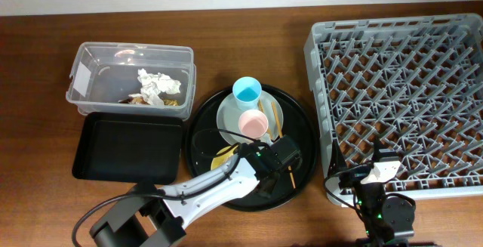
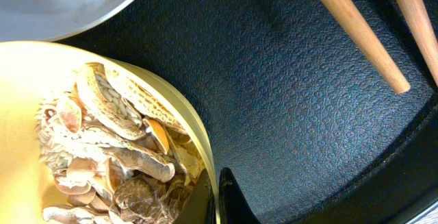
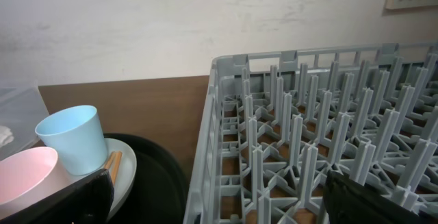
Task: Sort waste into correct bins and load items into the dishwasher rack
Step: 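Reach the left gripper to the yellow bowl rim and grasp it, then lift the yellow bowl and carry it over the black tray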
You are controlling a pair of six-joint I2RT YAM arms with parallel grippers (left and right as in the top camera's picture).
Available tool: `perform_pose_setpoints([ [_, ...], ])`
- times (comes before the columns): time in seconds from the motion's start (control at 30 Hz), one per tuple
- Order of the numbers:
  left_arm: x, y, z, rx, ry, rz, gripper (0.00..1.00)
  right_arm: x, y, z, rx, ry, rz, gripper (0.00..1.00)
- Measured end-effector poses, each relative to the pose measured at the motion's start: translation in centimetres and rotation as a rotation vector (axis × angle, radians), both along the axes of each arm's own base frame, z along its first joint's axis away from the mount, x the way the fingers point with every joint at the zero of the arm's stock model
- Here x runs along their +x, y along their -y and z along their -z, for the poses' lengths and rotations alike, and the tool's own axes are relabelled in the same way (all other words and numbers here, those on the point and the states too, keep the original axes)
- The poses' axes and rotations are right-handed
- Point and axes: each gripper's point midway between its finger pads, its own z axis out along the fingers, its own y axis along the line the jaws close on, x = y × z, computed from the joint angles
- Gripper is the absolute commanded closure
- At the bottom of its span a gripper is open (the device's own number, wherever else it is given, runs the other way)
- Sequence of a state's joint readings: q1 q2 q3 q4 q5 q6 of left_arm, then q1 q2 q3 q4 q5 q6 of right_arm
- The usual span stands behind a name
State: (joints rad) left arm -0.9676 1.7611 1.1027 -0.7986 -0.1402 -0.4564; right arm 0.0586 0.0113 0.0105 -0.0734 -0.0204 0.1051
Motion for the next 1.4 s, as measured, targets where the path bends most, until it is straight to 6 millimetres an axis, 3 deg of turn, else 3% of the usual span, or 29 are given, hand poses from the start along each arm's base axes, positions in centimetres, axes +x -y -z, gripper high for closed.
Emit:
perform_pose_setpoints([
  [0.3, -0.3, -0.6, -0.7, 0.034, -0.021, -0.001, 1.00, 0.0, 0.0, 0.0, 0.000, 0.000, 0.000, 0.02],
  [0.67, 2.1, -2.3, -7.1, 0.141, 0.017, -0.030, 1.00, 0.0, 0.0, 0.0, 0.000, 0.000, 0.000, 0.02],
  [0.73, 3.7, -3.5, -8.0, 0.141, 0.023, -0.084, 1.00, 0.0, 0.0, 0.0, 0.000, 0.000, 0.000, 0.02],
  [0.87, 6.9, -8.2, -8.5, 0.139, -0.012, -0.259, 1.00, 0.0, 0.0, 0.0, 0.000, 0.000, 0.000, 0.01],
  [1.17, 11.2, -17.7, -8.1, 0.016, -0.112, -0.573, 1.00, 0.0, 0.0, 0.0, 0.000, 0.000, 0.000, 0.01],
  [1.4, 12.7, -20.8, -8.2, -0.186, -0.174, -0.646, 1.00, 0.0, 0.0, 0.0, 0.000, 0.000, 0.000, 0.02],
])
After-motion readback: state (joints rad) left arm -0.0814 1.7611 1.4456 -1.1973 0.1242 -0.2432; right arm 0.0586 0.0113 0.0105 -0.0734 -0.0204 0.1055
